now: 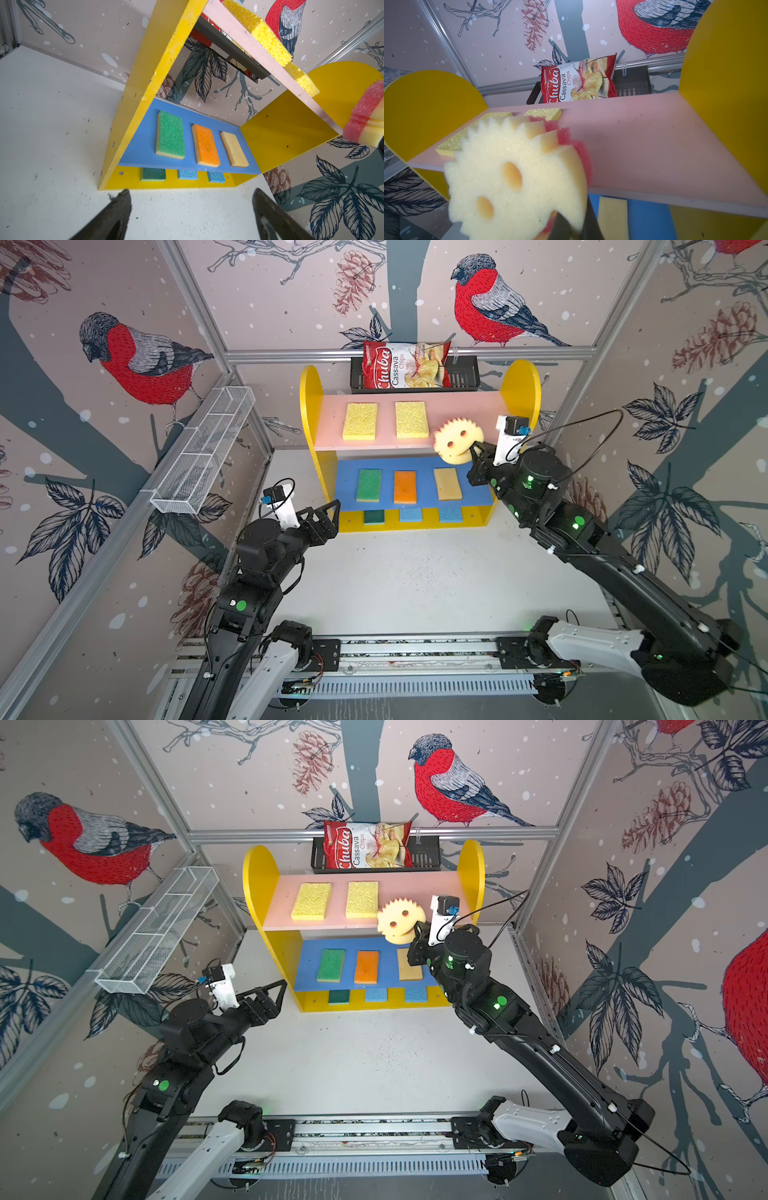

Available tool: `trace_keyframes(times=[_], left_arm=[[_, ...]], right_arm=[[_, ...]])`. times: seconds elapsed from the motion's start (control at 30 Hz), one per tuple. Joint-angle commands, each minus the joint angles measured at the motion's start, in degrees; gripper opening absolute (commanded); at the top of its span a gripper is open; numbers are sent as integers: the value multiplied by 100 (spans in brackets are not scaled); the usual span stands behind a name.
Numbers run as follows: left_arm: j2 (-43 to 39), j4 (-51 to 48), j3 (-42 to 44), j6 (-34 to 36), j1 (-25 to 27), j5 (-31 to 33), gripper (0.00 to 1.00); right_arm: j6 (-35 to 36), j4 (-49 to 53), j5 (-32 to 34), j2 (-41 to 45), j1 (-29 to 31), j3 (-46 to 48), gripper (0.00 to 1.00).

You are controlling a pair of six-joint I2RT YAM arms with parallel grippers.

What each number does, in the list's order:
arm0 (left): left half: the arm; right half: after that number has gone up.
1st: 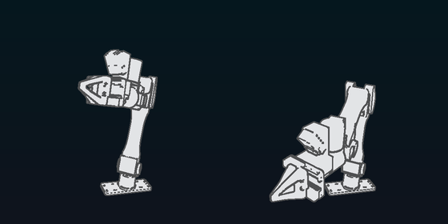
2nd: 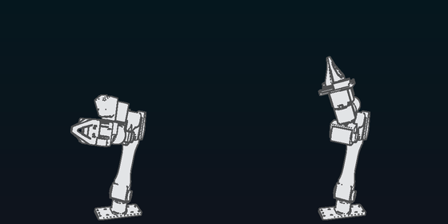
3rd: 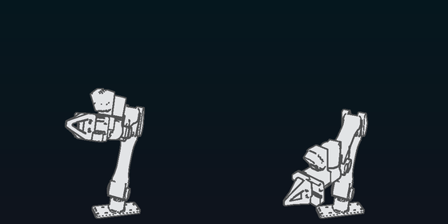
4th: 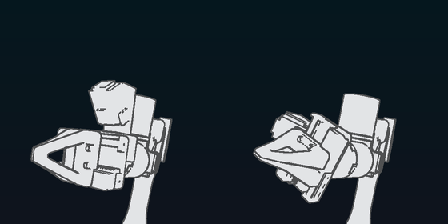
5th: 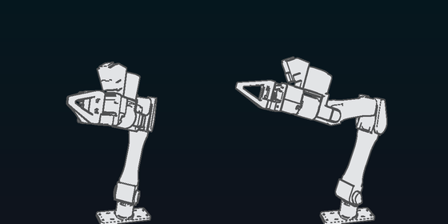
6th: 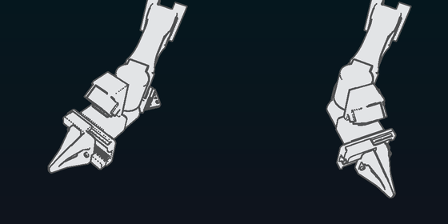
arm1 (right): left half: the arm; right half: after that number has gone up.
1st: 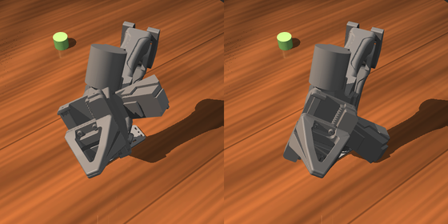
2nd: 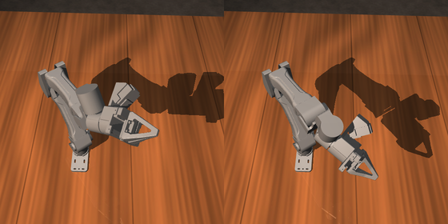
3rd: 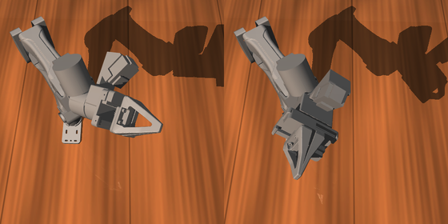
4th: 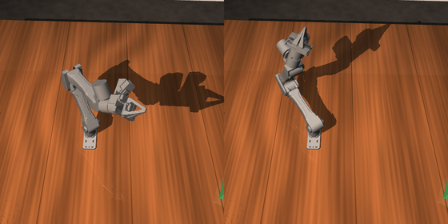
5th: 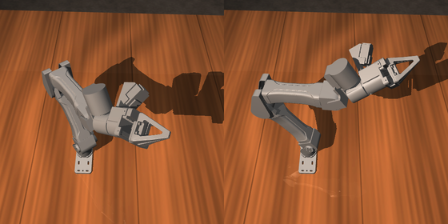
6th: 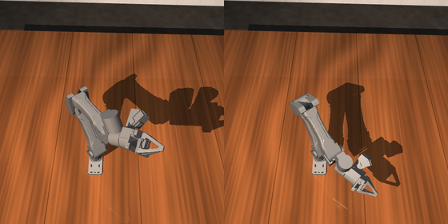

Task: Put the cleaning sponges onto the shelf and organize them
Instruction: 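Raise the smiley sponge with right gripper to the pink shelf edge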

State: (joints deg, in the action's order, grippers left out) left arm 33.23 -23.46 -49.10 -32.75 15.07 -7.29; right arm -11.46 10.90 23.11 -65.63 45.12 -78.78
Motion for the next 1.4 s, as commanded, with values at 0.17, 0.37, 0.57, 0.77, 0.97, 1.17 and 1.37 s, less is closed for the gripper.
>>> trace_keyframes(times=[0.17, 0.37, 0.57, 0.77, 0.97, 1.17, 1.37], left_arm=[[30, 26, 27, 129, -8, 86, 90], [34, 8, 66, 154, -4, 137, 90], [49, 29, 89, 167, -10, 173, 91], [109, 105, 147, 145, -10, 131, 91], [115, 139, 176, 122, -12, 149, 91], [146, 183, 202, 80, -7, 123, 91], [166, 221, 201, 43, -3, 92, 91]], right_arm=[[-67, 12, 237, -514, -288, -661, 1], [-291, 255, 99, -965, -518, -1069, 7], [-493, 548, -131, -1241, -644, -1225, 10], [-621, 659, -254, -1347, -810, -1223, 22], [-698, 633, -368, -1339, -979, -1164, 38], [-743, 593, -507, -1339, -1114, -1139, 38], [-787, 549, -680, -1272, -1181, -1256, 14]])
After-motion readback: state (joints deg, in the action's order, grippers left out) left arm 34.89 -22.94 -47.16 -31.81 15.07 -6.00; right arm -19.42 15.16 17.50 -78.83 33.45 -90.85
